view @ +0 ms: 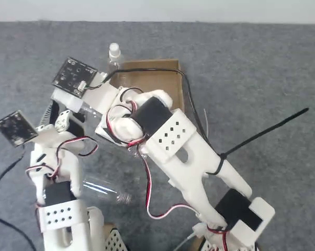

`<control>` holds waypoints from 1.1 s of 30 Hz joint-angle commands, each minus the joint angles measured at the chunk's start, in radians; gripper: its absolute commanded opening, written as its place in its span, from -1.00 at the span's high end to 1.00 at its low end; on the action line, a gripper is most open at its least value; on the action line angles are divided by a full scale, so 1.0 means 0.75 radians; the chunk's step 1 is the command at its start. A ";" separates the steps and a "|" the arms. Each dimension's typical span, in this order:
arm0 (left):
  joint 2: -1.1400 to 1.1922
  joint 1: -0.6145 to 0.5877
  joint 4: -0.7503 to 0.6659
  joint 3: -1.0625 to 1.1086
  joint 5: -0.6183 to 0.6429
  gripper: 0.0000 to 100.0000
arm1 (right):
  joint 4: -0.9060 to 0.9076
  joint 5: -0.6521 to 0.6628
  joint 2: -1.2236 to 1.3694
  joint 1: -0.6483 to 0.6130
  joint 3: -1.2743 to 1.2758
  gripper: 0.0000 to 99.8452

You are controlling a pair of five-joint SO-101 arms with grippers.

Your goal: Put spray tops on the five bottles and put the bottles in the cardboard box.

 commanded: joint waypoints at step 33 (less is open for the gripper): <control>-0.018 -0.108 0.133 -0.159 0.053 0.65 | -0.695 -0.192 -0.036 0.261 0.295 0.99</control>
